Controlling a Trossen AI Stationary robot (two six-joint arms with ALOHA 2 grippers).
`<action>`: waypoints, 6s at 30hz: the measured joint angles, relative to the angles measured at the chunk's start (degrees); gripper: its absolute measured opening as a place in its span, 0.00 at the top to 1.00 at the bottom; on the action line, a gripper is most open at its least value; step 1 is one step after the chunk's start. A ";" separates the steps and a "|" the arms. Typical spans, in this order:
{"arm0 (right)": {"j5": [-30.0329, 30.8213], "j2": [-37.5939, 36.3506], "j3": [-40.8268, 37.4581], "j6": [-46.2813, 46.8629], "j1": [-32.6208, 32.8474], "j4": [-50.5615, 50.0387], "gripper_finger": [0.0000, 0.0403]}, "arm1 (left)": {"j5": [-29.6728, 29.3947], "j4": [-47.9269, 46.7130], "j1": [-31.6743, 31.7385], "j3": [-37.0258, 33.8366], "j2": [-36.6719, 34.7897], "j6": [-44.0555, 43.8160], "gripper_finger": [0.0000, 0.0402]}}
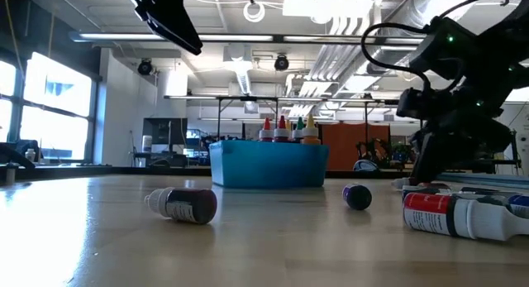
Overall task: Pick & Place food coloring
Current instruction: Put the top small red food coloring bottle into the bin, then put the top small purple food coloring bottle into the bin
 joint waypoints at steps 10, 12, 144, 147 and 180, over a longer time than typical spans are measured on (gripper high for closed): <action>-5.02 0.22 3.25 1.68 0.05 4.88 0.87 | -0.11 0.02 0.00 0.00 0.00 0.18 0.49; -5.06 0.21 5.61 1.11 0.07 4.89 0.90 | -0.12 0.02 0.00 0.00 0.00 0.50 0.49; -23.55 25.33 36.37 -32.49 12.98 -2.29 0.62 | 3.61 -2.66 0.00 0.00 0.20 0.00 0.49; -23.10 25.33 33.21 -32.50 12.90 2.33 0.62 | 3.63 -2.55 0.00 0.00 0.20 -0.01 0.49; -26.51 38.47 32.47 -40.43 9.83 7.48 0.61 | 3.67 -0.60 0.00 0.02 0.20 -0.04 0.49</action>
